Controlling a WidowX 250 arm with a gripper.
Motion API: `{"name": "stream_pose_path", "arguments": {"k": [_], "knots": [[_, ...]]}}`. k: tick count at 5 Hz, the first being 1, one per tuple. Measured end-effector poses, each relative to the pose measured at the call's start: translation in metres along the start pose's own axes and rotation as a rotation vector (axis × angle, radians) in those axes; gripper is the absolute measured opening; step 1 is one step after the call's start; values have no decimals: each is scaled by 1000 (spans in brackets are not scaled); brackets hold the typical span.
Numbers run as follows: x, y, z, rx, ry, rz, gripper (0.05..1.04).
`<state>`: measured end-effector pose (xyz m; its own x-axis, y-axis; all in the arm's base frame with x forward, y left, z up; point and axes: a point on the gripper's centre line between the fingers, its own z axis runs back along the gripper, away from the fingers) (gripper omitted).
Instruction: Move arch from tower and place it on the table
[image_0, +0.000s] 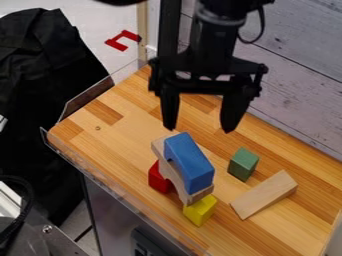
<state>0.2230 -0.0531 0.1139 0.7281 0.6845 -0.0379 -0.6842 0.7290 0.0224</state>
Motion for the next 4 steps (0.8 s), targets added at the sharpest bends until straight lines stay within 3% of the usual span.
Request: {"name": "stream_pose_path", "arguments": {"k": [2, 4], "knots": [[-9, -7, -14, -29, 51, 212, 1000], [-7, -7, -27, -14, 77, 248, 1000]]}}
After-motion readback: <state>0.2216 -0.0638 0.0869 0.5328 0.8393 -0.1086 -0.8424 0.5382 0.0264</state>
